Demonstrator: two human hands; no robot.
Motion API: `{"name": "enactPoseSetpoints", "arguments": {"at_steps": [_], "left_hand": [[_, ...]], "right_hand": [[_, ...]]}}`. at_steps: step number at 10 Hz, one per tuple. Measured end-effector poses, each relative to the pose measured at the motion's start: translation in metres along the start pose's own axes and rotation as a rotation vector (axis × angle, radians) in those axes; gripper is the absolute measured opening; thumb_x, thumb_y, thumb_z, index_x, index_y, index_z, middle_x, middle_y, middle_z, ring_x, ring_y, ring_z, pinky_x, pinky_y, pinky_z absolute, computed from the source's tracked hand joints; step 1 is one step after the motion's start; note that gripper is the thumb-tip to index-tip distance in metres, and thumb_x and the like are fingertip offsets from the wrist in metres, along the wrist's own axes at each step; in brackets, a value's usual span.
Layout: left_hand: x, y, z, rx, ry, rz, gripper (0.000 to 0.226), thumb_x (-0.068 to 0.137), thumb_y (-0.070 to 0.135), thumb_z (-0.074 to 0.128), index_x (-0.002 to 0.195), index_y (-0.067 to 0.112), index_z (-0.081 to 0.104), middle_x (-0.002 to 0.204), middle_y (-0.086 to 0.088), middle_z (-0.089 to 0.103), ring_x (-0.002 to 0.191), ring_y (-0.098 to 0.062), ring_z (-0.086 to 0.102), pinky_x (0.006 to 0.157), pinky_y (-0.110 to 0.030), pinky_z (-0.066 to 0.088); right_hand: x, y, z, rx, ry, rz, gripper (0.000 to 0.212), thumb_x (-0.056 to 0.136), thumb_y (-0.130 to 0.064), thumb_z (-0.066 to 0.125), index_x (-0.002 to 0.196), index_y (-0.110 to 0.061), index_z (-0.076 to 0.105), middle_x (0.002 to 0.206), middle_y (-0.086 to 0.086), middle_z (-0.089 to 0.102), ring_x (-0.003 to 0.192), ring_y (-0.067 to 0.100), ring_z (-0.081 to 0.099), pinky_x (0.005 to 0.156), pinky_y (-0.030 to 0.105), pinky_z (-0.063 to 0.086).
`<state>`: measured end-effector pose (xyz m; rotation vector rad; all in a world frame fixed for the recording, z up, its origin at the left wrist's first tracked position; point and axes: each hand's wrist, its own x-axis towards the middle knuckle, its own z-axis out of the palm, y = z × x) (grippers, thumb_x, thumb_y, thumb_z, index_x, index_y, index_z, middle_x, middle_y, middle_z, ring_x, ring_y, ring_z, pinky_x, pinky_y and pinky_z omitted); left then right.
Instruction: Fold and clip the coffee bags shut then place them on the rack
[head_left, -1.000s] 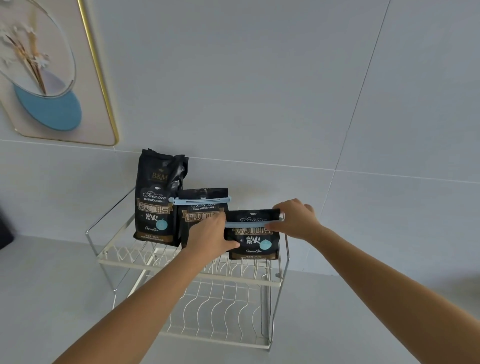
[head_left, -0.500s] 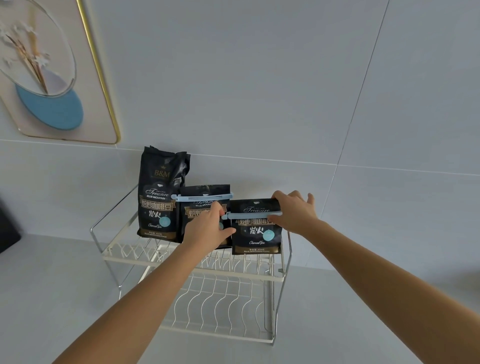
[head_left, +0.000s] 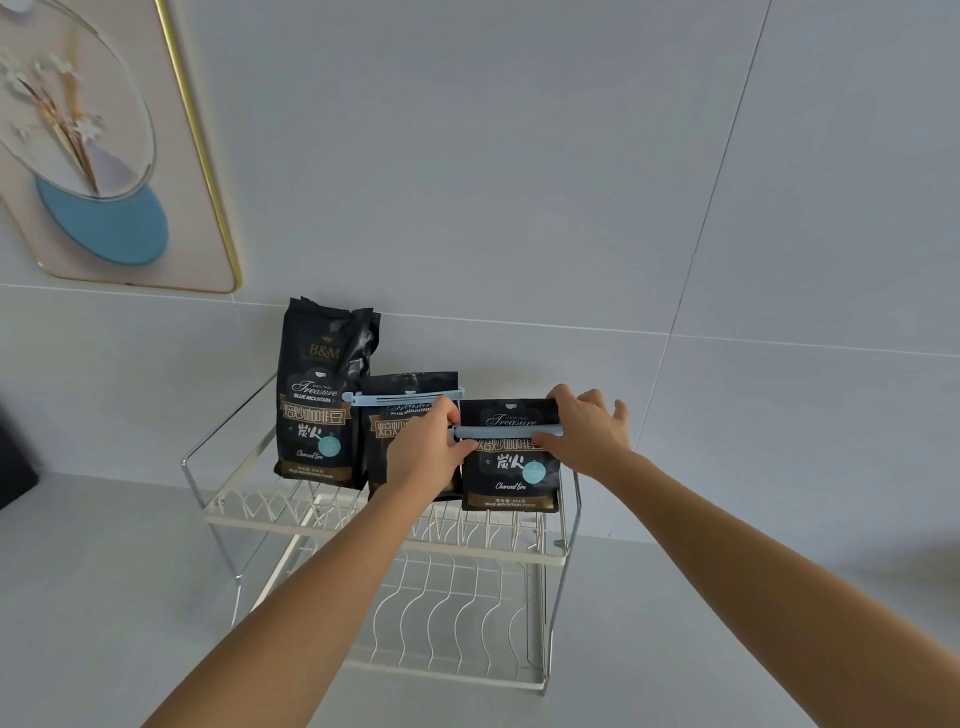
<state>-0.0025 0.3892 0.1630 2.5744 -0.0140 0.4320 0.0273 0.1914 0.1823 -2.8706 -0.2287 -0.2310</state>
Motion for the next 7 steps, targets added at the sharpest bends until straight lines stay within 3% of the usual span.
{"name": "enactPoseSetpoints", "arguments": {"at_steps": [1,3,4,5,6,7], "left_hand": [[0.000,0.003,-0.002,0.015,0.000,-0.013,0.027,0.084,0.033,0.064,0.099,0.020,0.046,0.083,-0.002,0.070,0.070,-0.018,0.065,0.053,-0.027,0.045],[-0.004,0.003,-0.001,-0.004,-0.032,-0.015,0.026,0.086,0.029,0.062,0.103,0.019,0.045,0.085,-0.003,0.071,0.072,-0.019,0.065,0.056,-0.030,0.049],[-0.006,0.002,-0.003,-0.054,-0.061,-0.045,0.029,0.087,0.026,0.060,0.109,0.018,0.043,0.086,-0.005,0.070,0.073,-0.021,0.066,0.064,-0.040,0.055],[-0.011,0.004,-0.008,-0.132,-0.125,-0.118,0.037,0.087,0.031,0.059,0.115,0.017,0.039,0.082,-0.005,0.068,0.070,-0.022,0.067,0.067,-0.043,0.057],[-0.018,0.011,-0.018,-0.081,-0.212,-0.124,0.048,0.086,0.040,0.057,0.122,0.016,0.035,0.076,0.000,0.061,0.064,-0.018,0.059,0.059,-0.034,0.048],[-0.024,0.016,-0.035,-0.031,-0.109,-0.114,0.044,0.087,0.041,0.055,0.123,0.020,0.041,0.107,0.002,0.068,0.084,-0.018,0.063,0.069,-0.034,0.049]], "right_hand": [[-0.004,0.000,0.001,0.046,-0.013,0.027,0.043,0.088,-0.043,0.053,0.121,-0.021,0.037,0.111,0.001,0.066,0.114,0.027,0.053,0.109,0.057,0.017],[-0.011,-0.001,0.002,0.088,0.008,0.045,0.053,0.089,-0.036,0.053,0.131,-0.023,0.024,0.106,0.001,0.066,0.113,0.026,0.054,0.110,0.056,0.019],[-0.014,0.000,0.001,0.119,-0.010,0.020,0.061,0.086,-0.032,0.055,0.135,-0.024,0.020,0.111,0.002,0.063,0.117,0.027,0.050,0.109,0.056,0.021],[-0.023,0.000,-0.002,0.161,-0.019,-0.013,0.069,0.086,-0.036,0.055,0.141,-0.024,0.016,0.133,0.002,0.053,0.133,0.026,0.034,0.110,0.058,0.019],[-0.033,0.002,-0.008,0.170,0.017,-0.061,0.073,0.088,-0.042,0.054,0.146,-0.024,0.013,0.150,0.002,0.036,0.143,0.024,0.016,0.113,0.060,0.014],[-0.046,0.006,-0.020,0.143,0.083,-0.107,0.073,0.092,-0.047,0.047,0.149,-0.026,0.008,0.159,-0.002,0.015,0.147,0.022,0.002,0.116,0.059,0.007]]}}
